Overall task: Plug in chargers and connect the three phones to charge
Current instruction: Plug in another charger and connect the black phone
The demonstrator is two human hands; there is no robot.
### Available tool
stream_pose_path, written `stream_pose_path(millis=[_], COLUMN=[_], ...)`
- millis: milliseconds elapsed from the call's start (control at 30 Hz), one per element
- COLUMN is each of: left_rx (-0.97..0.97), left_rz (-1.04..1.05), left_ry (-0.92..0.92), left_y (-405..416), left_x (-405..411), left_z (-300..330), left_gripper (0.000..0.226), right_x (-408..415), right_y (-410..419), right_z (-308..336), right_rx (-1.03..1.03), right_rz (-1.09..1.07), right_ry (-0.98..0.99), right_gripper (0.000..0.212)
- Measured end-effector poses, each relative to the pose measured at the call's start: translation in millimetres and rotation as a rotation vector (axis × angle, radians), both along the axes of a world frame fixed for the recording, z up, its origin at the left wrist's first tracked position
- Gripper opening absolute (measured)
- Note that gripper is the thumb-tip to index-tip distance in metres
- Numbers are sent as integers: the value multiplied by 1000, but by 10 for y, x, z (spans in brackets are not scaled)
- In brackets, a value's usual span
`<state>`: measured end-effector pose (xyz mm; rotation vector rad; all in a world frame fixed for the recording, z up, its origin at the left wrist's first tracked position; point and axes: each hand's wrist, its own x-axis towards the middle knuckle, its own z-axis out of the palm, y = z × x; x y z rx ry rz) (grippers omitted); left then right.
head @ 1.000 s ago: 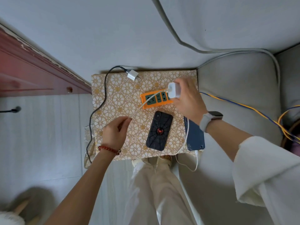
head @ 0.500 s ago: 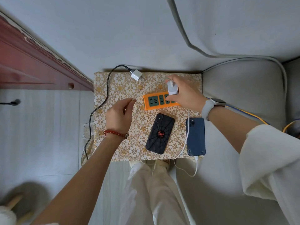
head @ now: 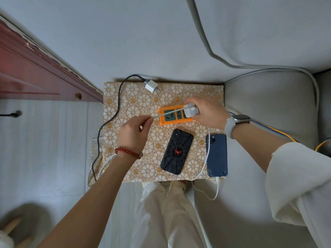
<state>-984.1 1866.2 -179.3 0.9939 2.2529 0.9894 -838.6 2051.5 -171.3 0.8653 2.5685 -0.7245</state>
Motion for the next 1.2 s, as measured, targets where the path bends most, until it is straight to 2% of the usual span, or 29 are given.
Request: stream_pose_path(millis=[233,367,533,767,1000,1100,1200], left_rx=[-17,-20,-48,-61,-199,-320,-442], left_rz=[19,23,78,50,12,-28,-2], left_ry=[-9,-13,-32,-29,-153,-228,-326], left_y=[-19,-18,-55,-93,-268,-447,-753], left_x=[17,17,-51,8,15,-13,-36], left_z=[-14,-41,-98,-104,-84,-71,-72], left_gripper=[15,17,17,14,14,15,16], right_x=[-7,-62,-88,-97,-114,-160,-172], right_y=[-21,-80,-37,-62,-51,-125,-307], right_z=[-31,-52,-46,-68,-69,-77,-89], right_rx=[58,159,49,121,183,242,234], right_rz=[27,57,53,55,84,68,-17], right_ry=[-27,-66,-107,-113,-163,-210,-203], right_gripper=[48,45,53,45,47,46,63])
